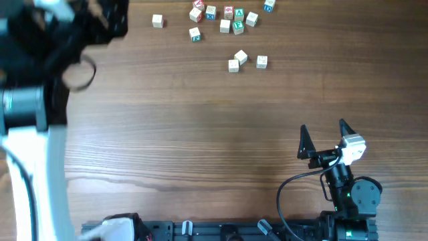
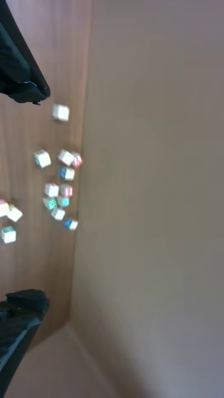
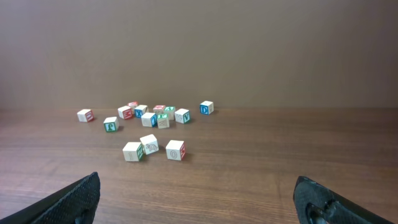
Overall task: Form a circle
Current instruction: 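Reach the left gripper forward to the white 'A' block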
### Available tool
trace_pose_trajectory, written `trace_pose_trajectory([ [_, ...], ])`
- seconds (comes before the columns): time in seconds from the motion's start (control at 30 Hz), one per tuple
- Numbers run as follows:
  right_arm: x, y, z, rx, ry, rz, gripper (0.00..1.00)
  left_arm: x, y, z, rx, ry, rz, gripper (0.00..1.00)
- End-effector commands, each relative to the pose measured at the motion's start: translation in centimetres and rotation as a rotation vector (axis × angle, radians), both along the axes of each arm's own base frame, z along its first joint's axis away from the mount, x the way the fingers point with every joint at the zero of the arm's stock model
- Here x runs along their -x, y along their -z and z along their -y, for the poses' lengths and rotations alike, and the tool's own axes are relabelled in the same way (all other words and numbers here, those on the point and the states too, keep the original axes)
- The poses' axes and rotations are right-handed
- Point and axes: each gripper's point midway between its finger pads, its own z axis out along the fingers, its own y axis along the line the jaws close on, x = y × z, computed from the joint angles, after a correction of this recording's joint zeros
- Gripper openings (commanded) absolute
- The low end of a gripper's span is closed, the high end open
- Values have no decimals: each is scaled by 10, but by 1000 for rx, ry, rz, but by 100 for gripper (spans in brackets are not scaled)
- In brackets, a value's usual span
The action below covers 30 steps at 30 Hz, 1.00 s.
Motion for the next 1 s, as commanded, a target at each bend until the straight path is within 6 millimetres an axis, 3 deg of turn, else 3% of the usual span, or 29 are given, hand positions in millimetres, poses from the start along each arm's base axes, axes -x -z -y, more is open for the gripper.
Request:
trace_pose_trajectory([
  [0.0, 0, -1, 0, 18, 3, 10, 100, -41, 8, 39, -9, 103, -36, 100],
  [0.07, 0, -1, 0, 18, 3, 10, 100, -68, 36, 57, -43, 94, -82, 100],
  [0.33, 0, -1, 0, 18, 3, 10, 100, -135, 150, 128, -181, 155, -192, 100],
  [0.43, 0, -1, 0, 18, 3, 10, 100, -161, 184, 135, -205, 124, -197, 100],
  [0.5, 0, -1, 0, 17, 3, 10, 100, -184, 220, 133, -230, 71, -208, 100],
  [0.63, 0, -1, 0, 17, 3, 10, 100, -210, 255, 130, -251, 25, -185, 100],
  [0.77, 0, -1, 0, 18, 3, 10, 100, -228, 275, 134, -330, 60, -108, 100],
  [0.97, 0, -1, 0, 18, 3, 10, 100, -221, 295, 132, -340, 68, -179, 100],
])
